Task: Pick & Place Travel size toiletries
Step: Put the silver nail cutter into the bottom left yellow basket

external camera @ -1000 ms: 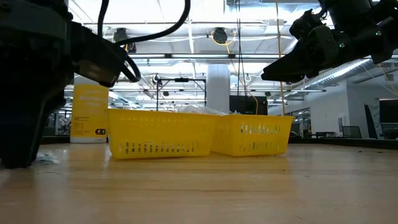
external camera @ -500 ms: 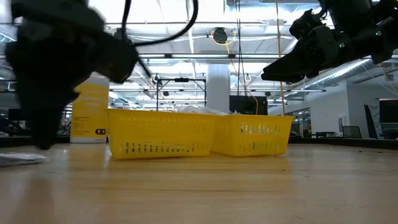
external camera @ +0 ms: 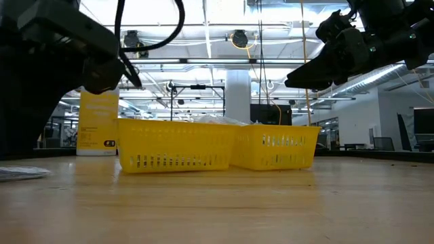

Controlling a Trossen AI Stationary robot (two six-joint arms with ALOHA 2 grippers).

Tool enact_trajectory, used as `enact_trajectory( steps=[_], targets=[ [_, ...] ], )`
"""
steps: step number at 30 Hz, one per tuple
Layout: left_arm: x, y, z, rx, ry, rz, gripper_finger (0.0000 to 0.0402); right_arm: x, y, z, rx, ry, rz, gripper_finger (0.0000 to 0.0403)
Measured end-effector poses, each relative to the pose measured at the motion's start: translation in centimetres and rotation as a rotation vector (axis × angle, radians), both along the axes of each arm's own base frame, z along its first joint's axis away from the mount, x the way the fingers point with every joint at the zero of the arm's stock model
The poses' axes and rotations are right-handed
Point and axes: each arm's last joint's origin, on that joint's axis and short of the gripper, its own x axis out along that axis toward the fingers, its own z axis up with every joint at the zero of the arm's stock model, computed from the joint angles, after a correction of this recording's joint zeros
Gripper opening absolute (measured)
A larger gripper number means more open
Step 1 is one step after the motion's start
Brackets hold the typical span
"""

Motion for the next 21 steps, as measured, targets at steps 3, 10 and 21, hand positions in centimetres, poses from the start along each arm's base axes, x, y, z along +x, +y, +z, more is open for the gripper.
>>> enact_trajectory(
  steps=[3,10,21],
  targets=[
    [-0.2,-0.6,-0.4,-0.011,0.027,0.029,0.0182,0.0,0.0,0.0,0.0,0.0,0.0,0.0242],
    [-0.5,-0.9,-0.7,-0.012,0.067,0.035,0.0181,0.0,0.0,0.0,0.0,-0.003,0.001,0.0242],
    [-1.0,-0.6,-1.3,-0.002,0.095,0.068,0.0181,0.0,0.0,0.0,0.0,-0.001,0.001,0.0242]
  ],
)
